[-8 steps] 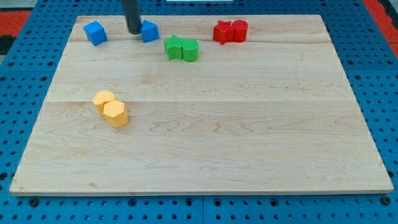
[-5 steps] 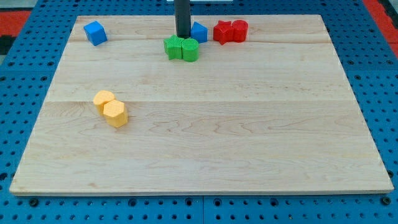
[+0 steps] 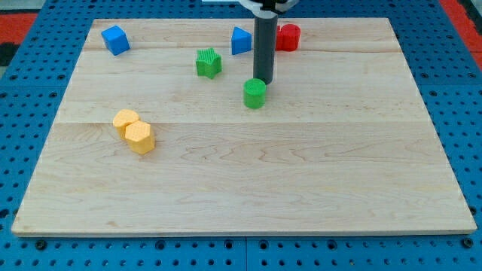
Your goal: Move the green circle towards bottom right
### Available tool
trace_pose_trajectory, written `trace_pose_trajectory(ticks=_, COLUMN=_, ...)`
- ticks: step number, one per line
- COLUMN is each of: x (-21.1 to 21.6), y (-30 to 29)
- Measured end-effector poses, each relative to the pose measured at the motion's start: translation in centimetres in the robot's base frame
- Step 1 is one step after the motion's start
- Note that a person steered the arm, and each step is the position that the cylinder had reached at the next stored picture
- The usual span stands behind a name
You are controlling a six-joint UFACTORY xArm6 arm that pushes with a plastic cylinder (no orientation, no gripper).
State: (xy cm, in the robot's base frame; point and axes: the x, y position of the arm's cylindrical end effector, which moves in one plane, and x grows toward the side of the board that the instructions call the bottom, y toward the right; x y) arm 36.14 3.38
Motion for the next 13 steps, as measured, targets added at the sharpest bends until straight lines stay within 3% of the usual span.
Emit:
trace_pose_trajectory(ticks=2, x=4.2, y=-0.9)
trace_pose_trajectory(ticks=5, x=2.0, y=-5.4)
trace_pose_trajectory(ticks=6, x=4.6, y=-8.7)
trace_pose_trajectory(ticks=8, x=7.8, y=2.2)
trace_pose_trajectory(ticks=9, x=12.1, y=2.3)
trace_pose_trajectory(ticks=10, x=13.5, y=4.1)
trace_pose_trajectory(ticks=11, x=14.2, y=1.1)
trace_pose_trajectory(ticks=13, x=16.6, y=6.4)
